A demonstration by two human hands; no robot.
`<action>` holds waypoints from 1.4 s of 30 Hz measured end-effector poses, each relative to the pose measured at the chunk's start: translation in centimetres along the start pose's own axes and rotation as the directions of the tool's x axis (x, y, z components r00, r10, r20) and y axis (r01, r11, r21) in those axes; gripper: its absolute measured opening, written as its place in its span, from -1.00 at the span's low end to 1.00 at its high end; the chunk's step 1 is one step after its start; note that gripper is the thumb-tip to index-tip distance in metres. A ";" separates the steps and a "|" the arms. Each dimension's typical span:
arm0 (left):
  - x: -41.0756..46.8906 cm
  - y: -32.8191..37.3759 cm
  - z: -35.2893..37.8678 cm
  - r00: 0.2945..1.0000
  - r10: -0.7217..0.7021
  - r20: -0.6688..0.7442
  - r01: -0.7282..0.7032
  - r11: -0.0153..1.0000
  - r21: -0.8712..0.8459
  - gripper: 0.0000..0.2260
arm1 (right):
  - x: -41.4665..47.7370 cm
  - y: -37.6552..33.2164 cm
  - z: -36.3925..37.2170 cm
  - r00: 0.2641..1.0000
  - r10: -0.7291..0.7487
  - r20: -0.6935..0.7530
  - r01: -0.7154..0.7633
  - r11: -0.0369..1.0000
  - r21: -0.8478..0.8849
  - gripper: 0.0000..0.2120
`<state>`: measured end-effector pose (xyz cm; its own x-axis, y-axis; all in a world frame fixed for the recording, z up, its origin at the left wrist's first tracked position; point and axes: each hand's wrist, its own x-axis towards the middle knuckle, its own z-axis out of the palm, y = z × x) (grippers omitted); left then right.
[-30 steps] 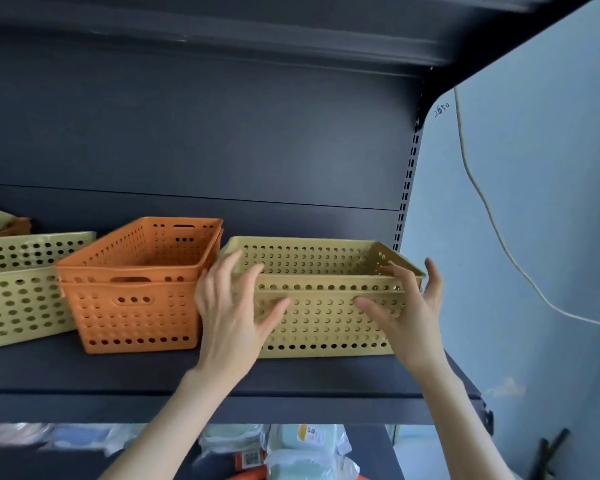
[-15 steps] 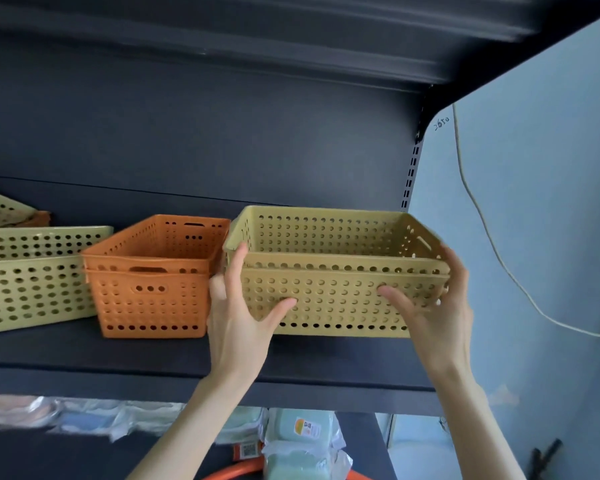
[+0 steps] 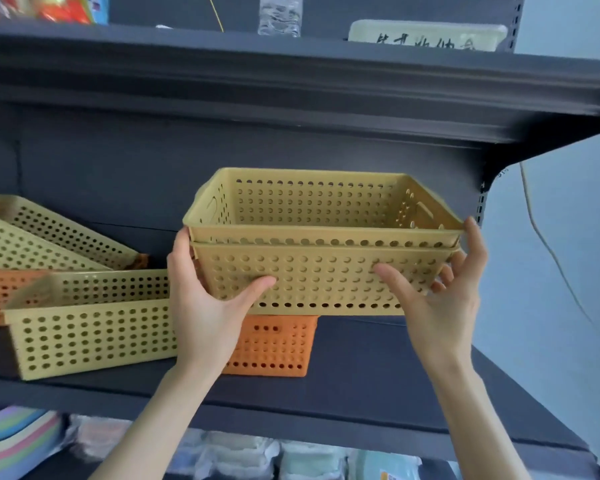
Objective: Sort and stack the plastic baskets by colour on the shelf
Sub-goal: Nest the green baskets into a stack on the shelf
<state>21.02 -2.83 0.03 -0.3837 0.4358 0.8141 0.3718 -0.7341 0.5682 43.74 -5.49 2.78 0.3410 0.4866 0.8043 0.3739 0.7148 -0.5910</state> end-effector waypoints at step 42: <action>11.8 -22.5 -22.3 0.982 0.186 -0.006 -0.177 0.941 0.290 -0.14 | -9.0 0.2 32.7 0.965 0.143 0.219 -0.128 0.988 -0.082 0.04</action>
<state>-10.74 7.21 -5.82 -0.3131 0.2880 0.9050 0.6623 -0.6168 0.4254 12.53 6.75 -2.52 0.1940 0.6815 0.7057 0.3966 0.6034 -0.6918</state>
